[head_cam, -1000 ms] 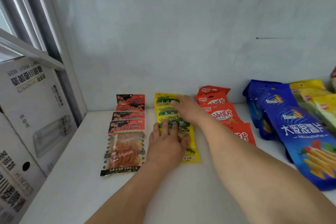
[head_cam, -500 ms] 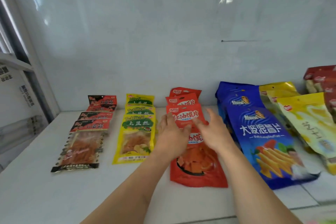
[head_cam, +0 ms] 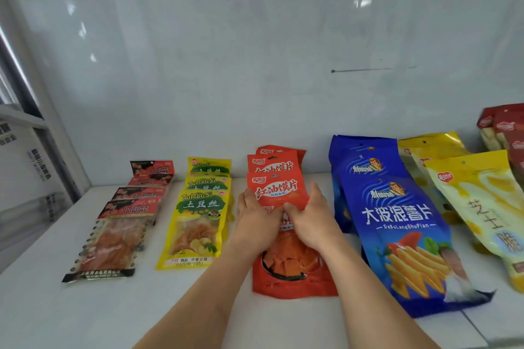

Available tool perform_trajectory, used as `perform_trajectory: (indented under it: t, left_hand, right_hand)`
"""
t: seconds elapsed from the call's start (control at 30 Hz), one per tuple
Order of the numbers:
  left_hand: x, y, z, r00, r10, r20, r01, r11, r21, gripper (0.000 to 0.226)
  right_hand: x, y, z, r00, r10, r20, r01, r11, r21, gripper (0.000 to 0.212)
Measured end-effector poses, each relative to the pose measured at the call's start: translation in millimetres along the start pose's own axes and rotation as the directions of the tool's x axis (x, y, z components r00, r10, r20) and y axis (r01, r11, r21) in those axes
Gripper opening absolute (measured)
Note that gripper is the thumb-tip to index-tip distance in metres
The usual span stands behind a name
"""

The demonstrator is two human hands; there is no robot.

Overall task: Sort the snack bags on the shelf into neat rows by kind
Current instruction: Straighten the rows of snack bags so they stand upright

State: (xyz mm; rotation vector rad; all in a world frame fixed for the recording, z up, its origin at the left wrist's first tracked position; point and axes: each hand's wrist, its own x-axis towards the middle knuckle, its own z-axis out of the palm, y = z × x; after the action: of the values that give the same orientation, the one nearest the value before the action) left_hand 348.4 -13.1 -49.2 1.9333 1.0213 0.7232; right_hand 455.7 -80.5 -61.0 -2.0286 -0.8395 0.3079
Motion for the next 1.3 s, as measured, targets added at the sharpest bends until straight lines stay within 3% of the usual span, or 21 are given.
perform_trajectory:
  t: [0.17, 0.33, 0.4, 0.5, 0.67, 0.77, 0.87, 1.0, 1.3]
  left_hand:
    - [13.4, 1.9, -3.8, 0.999, -0.029, 0.035, 0.033, 0.991, -0.129, 0.051]
    - [28.1, -4.7, -6.6, 0.997, 0.040, 0.059, -0.024, 0.969, -0.248, 0.039]
    - [32.2, -8.4, -4.5, 0.995, 0.058, 0.075, -0.044, 0.984, -0.175, 0.043]
    - [32.2, -11.6, -2.0, 0.990, 0.073, 0.120, -0.092, 0.983, 0.158, 0.059]
    - [-6.0, -11.3, 2.3, 0.967, 0.217, 0.134, -0.254, 0.785, 0.566, 0.074]
    - [-28.6, -18.3, 6.7, 0.954, 0.167, 0.247, -0.294, 0.662, 0.690, 0.080]
    - [-22.4, -21.4, 3.0, 0.947, 0.158, 0.280, -0.316, 0.611, 0.726, 0.079]
    - [-7.9, -25.3, 3.3, 0.926, 0.212, 0.311, -0.373, 0.630, 0.681, 0.071]
    - [9.4, -35.9, 5.2, 0.878, 0.283, 0.385, -0.475, 0.604, 0.640, 0.061]
  right_hand:
    - [13.1, 0.1, 4.6, 1.000, -0.014, 0.010, 0.013, 0.997, 0.076, 0.052]
    - [29.9, 1.6, 4.2, 0.998, 0.041, 0.056, -0.052, 0.975, 0.215, 0.038]
    - [36.4, -1.1, 4.9, 0.997, 0.057, 0.058, -0.068, 0.975, 0.213, 0.034]
    - [48.1, -5.8, 6.7, 0.998, 0.053, 0.022, -0.055, 0.994, 0.089, 0.039]
    - [81.0, -25.8, 0.1, 0.992, -0.123, -0.018, 0.116, 0.967, -0.228, 0.055]
    - [101.8, -35.9, 1.7, 0.974, -0.218, 0.059, 0.224, 0.894, -0.388, 0.054]
    - [113.0, -28.5, 10.6, 0.975, -0.166, 0.150, 0.217, 0.866, -0.451, 0.055]
    - [116.2, -16.7, 22.4, 0.973, -0.093, 0.210, 0.177, 0.886, -0.429, 0.060]
    - [119.5, -16.4, 23.2, 0.972, -0.055, 0.229, 0.153, 0.889, -0.432, 0.069]
